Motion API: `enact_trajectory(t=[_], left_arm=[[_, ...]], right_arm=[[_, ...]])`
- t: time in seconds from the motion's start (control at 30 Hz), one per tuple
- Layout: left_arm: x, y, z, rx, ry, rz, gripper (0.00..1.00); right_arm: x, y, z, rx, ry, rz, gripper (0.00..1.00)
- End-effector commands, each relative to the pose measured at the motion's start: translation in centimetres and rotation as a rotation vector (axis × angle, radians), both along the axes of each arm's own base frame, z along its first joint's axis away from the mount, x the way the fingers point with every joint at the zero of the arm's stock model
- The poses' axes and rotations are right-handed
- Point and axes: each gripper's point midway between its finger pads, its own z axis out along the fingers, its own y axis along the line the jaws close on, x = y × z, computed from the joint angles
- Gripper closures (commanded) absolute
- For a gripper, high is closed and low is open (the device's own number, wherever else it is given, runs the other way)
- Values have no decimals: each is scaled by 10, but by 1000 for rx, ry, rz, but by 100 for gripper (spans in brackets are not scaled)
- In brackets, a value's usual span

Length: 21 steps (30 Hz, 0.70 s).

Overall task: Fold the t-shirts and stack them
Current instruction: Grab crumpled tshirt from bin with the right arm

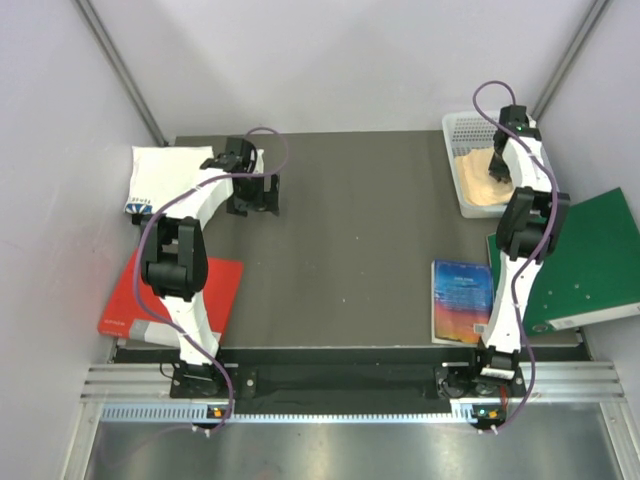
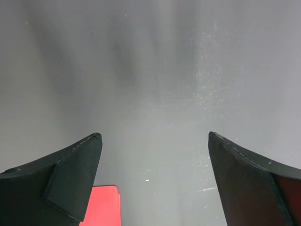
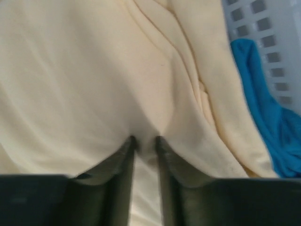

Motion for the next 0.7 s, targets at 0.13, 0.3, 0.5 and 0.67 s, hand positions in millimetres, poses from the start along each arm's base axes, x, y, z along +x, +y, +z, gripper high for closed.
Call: enact_trajectory(t=[0.13,0.3,0.5,0.67], left_arm=[[15,1,19,10,-50,-6,1],[21,7,35,30,-89,30,1],[46,4,92,-21,-301,98,1],[54,15,113,19,-362,138,1]], right_arm=[[-9,10,-5,58,5,18,100],[4,22,64,32,-161,69,100],[16,33,181,-74,-396,124,100],[8,54,267,-151,-582,162,100]])
